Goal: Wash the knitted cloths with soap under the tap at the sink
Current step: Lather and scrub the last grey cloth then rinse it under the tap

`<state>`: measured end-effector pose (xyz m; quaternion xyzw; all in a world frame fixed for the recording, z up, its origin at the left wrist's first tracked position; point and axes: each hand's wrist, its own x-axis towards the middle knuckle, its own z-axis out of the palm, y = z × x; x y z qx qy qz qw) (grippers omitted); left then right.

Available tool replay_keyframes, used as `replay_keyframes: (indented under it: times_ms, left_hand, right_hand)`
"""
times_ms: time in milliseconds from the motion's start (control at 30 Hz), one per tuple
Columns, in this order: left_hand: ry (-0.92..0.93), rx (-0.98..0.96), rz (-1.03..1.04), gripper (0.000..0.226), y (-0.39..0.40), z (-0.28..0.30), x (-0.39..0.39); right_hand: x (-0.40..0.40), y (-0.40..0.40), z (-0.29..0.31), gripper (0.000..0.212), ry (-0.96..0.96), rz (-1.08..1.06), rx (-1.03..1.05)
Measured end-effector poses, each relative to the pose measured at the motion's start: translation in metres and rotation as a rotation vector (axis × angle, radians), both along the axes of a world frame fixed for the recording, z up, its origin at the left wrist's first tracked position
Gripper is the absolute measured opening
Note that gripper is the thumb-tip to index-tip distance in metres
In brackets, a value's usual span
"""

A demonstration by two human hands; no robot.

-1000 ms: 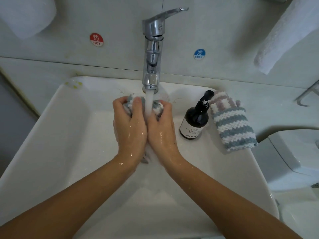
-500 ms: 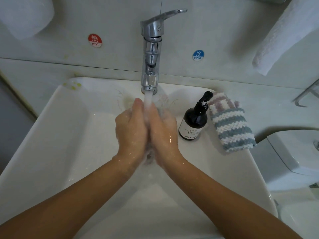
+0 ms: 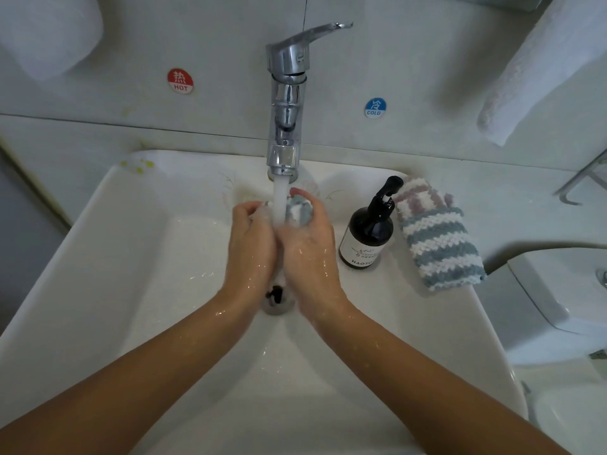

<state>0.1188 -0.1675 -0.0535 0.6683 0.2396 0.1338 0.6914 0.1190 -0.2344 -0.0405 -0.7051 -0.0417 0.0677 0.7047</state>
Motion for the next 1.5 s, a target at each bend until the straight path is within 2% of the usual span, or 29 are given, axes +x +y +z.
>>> replay_keyframes:
  times_ms: [133,233,367,433,467,567,600,700,767,933,1033,1133,1233,1333,1367,1467,1500]
  left_hand:
    - [-0.057,0.023,-0.035,0.025,-0.011,0.001,-0.007]
    - [-0.092,0.159,-0.024,0.027,-0.016,0.003,-0.019]
    - [-0.188,0.212,0.029,0.021,-0.016,0.007,-0.021]
    - [-0.210,0.250,0.079,0.022,-0.016,0.010,-0.021]
    - [-0.208,0.250,0.106,0.024,-0.015,0.011,-0.021]
    - [-0.200,0.226,0.186,0.024,-0.010,0.011,-0.016]
    - [-0.208,0.226,0.207,0.023,-0.008,0.010,-0.015]
    - [-0.237,0.195,0.197,0.017,-0.006,0.006,-0.013]
    - [-0.228,0.183,0.140,0.012,-0.006,0.004,-0.012]
    - [-0.201,0.137,0.113,0.012,-0.008,0.004,-0.011]
    - [-0.200,0.160,0.092,0.014,-0.006,0.005,-0.009]
    - [-0.194,0.145,0.097,0.034,-0.007,0.008,-0.009]
    - [-0.124,0.103,0.102,0.039,-0.009,0.010,-0.009]
    - [-0.046,0.119,0.155,0.043,-0.009,0.009,-0.007]
    - [-0.049,0.111,0.179,0.042,-0.008,0.008,-0.006]
    - [-0.153,0.080,0.237,0.033,-0.005,0.008,-0.007]
    - [-0.177,0.090,0.250,0.030,-0.003,0.008,-0.007]
  right_hand:
    - [0.010,0.000,-0.001,0.022,-0.039,-0.120,-0.020]
    - [0.013,0.000,-0.005,0.026,-0.025,-0.169,-0.021]
    - [0.011,0.002,-0.006,0.064,0.120,-0.147,-0.027]
    - [0.010,0.003,-0.004,0.072,0.155,-0.123,-0.031]
    - [0.009,0.002,-0.004,0.066,0.146,-0.119,-0.021]
    - [0.004,-0.001,-0.003,0.025,0.061,-0.092,0.015]
    - [0.003,-0.002,-0.003,0.019,0.032,-0.070,0.027]
    - [-0.002,-0.004,-0.002,0.023,-0.031,0.027,0.052]
    - [-0.003,-0.003,-0.002,0.017,-0.042,0.061,0.015]
    - [0.006,-0.003,-0.004,0.016,-0.082,-0.018,-0.137]
    - [0.016,-0.002,-0.001,0.024,-0.128,-0.060,-0.206]
    - [0.021,0.000,0.000,0.021,-0.064,-0.108,-0.181]
    - [0.017,-0.002,-0.001,0.040,0.102,-0.116,-0.112]
    - [0.012,-0.003,-0.006,0.045,0.120,-0.084,-0.064]
    - [0.011,-0.003,-0.006,0.045,0.101,-0.069,-0.083]
    - [0.008,-0.001,-0.009,0.021,0.037,-0.001,-0.124]
    - [0.006,0.000,-0.009,0.020,0.041,0.025,-0.128]
